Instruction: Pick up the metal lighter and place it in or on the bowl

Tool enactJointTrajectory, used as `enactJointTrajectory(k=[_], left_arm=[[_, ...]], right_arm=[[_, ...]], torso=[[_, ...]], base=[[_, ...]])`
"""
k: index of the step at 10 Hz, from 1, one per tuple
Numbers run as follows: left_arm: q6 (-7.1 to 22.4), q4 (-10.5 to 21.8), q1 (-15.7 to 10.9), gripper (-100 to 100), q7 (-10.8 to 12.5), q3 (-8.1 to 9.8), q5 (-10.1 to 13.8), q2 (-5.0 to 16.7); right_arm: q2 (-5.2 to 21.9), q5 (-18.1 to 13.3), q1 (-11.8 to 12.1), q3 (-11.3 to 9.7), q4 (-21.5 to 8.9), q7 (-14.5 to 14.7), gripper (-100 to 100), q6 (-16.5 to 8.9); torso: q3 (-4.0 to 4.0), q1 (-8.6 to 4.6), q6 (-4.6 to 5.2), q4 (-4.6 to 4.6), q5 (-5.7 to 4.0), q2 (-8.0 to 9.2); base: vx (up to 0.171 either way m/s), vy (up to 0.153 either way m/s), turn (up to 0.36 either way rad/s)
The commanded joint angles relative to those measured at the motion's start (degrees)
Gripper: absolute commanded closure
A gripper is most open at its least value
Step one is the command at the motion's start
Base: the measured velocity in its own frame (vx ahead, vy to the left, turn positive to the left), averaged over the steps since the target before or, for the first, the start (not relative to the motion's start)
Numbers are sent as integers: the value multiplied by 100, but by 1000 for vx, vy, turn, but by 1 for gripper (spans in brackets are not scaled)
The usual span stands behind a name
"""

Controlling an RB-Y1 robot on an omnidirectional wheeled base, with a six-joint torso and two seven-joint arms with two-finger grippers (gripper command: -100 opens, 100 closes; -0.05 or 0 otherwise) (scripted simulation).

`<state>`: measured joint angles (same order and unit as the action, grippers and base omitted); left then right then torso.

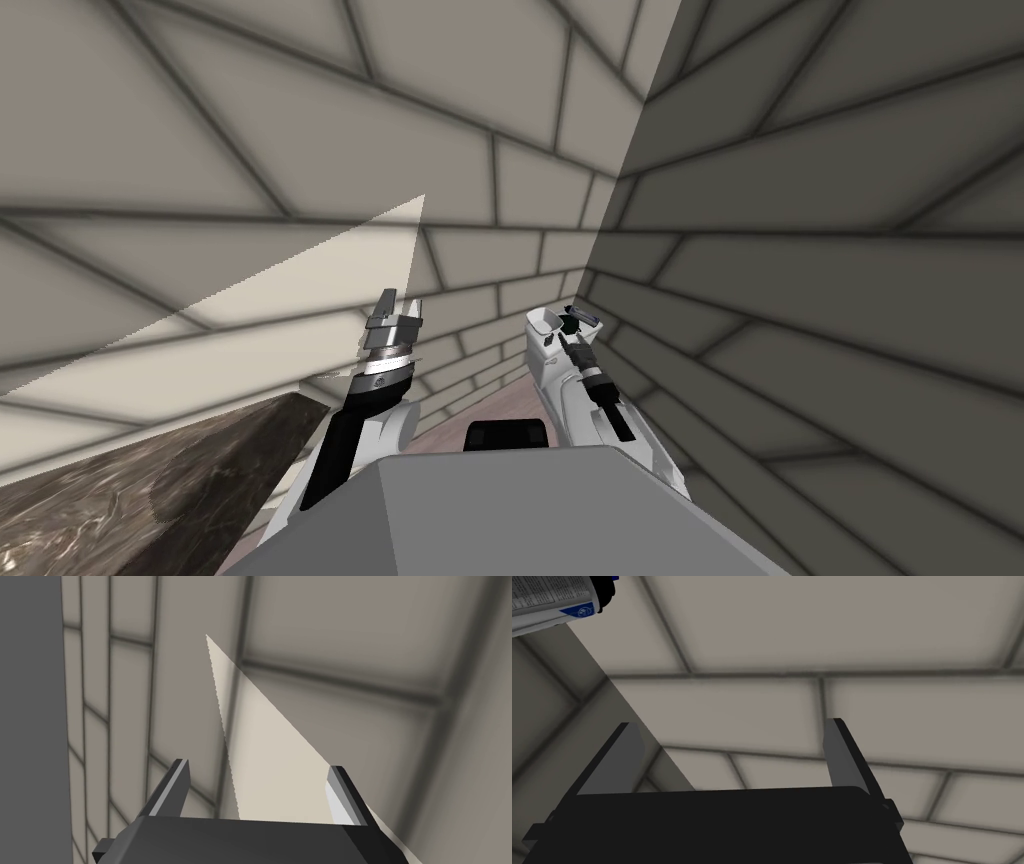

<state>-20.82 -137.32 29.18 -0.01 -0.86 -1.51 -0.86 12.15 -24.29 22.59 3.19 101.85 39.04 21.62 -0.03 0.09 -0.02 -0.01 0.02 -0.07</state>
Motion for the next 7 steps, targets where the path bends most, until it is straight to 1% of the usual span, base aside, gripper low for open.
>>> enactJointTrajectory(k=[1, 4, 7], left_arm=[[0, 0, 0, 0, 0, 0, 0, 0], [0, 0, 0, 0, 0, 0, 0, 0], [0, 0, 0, 0, 0, 0, 0, 0]], right_arm=[[58, -203, 61, 12, -182, 248, -100, 101], [211, -530, 69, 31, -528, 612, -100, 225], [342, -803, 89, 42, -819, 916, -100, 357]], torso=[[0, 0, 0, 0, 0, 0], [-2, 4, 0, -1, 1, -4], [-3, 6, 0, -1, 1, -5]], base=[[20, 26, 51], [28, 29, 51], [32, 34, 52]])
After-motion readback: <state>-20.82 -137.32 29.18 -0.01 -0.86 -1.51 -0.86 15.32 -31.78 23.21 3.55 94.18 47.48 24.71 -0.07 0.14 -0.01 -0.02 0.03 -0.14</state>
